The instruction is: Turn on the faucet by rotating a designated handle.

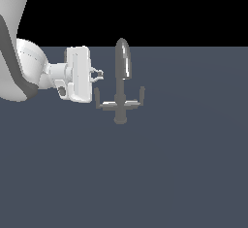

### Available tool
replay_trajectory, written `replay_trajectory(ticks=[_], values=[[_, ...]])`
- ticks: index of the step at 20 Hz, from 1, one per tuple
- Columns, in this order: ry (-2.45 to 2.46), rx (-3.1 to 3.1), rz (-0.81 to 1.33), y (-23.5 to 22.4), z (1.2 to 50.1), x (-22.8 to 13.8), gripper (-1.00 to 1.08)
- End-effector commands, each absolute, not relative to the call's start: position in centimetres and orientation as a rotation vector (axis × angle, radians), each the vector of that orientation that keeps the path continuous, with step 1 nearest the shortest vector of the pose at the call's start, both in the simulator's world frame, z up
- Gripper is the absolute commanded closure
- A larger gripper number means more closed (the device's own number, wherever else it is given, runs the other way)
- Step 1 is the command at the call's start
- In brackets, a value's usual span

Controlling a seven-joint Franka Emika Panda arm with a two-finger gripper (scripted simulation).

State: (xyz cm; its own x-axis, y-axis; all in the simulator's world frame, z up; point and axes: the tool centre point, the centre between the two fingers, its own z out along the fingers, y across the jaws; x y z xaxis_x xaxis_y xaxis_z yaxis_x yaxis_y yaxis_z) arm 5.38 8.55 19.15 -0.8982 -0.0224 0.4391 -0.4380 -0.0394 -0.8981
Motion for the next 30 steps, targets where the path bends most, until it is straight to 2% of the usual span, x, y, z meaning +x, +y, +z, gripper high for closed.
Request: replay_trajectory(ticks=[1,15,30], values=[[-1.894,0.553,1.992,8.9,18.0,5.6,1.08],[-1.686,0.762,1.888,10.1,13.5,6.0,1.08],[-1.659,0.784,1.873,10.1,13.3,5.2,1.08]])
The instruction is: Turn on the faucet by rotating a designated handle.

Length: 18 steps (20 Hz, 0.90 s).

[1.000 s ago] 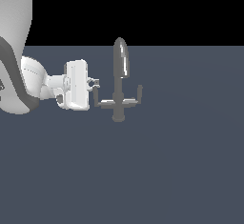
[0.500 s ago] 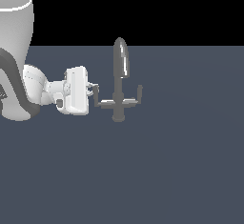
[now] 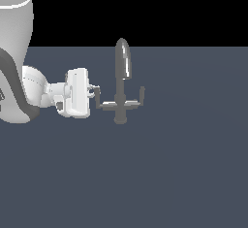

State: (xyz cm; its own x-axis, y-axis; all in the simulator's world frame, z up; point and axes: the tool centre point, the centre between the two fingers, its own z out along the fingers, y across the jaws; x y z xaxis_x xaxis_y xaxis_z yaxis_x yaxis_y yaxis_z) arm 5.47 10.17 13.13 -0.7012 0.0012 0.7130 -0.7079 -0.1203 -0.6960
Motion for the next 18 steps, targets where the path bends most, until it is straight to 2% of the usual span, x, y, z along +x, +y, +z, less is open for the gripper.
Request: replay_trajectory(ticks=[1,18], values=[[-1.659,0.784,1.873,10.1,13.3,5.0,1.08],[-1.661,0.793,1.87,9.7,14.1,1.9,1.08]])
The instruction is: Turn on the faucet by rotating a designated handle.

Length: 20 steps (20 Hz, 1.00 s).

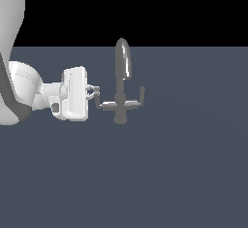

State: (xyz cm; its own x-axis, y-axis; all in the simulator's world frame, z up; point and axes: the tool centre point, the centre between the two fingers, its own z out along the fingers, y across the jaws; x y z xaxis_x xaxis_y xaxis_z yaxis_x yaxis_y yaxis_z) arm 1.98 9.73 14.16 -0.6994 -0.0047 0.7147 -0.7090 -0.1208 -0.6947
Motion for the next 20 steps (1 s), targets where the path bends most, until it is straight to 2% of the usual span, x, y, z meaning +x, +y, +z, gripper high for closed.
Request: replay_trajectory(ticks=[1,17,20], values=[[-1.661,0.793,1.87,9.7,14.0,1.6,1.08],[-1.659,0.785,1.873,9.2,12.6,-3.1,1.08],[-1.674,0.77,1.884,9.1,12.8,-2.5,1.08]])
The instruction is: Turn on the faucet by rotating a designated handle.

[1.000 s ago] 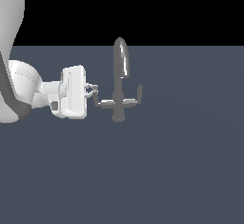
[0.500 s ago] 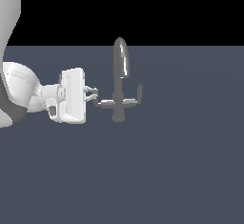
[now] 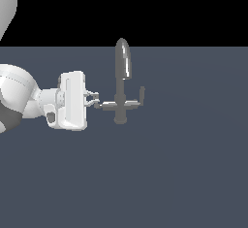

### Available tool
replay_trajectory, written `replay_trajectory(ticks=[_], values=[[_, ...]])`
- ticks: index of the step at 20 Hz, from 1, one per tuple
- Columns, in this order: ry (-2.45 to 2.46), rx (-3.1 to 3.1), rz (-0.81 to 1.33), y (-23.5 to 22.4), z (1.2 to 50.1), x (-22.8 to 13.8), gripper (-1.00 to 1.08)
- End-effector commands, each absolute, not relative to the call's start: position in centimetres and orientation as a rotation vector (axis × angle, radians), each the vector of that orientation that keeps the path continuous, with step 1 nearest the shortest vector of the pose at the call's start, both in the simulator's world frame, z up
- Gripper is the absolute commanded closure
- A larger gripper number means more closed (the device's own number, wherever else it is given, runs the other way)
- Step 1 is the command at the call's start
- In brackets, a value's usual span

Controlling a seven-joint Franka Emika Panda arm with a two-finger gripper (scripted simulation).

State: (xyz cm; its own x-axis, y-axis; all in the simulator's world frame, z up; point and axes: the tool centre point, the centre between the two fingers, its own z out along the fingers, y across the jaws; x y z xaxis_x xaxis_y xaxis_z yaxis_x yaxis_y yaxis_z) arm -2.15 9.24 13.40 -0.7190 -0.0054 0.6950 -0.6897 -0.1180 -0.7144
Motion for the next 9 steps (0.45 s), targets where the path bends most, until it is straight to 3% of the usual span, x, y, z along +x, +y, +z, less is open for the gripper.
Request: replay_trajectory(ticks=[1,9], values=[[-1.673,0.772,1.883,9.1,12.2,-2.8,1.08],[-1.66,0.784,1.874,8.9,8.1,-4.8,1.08]])
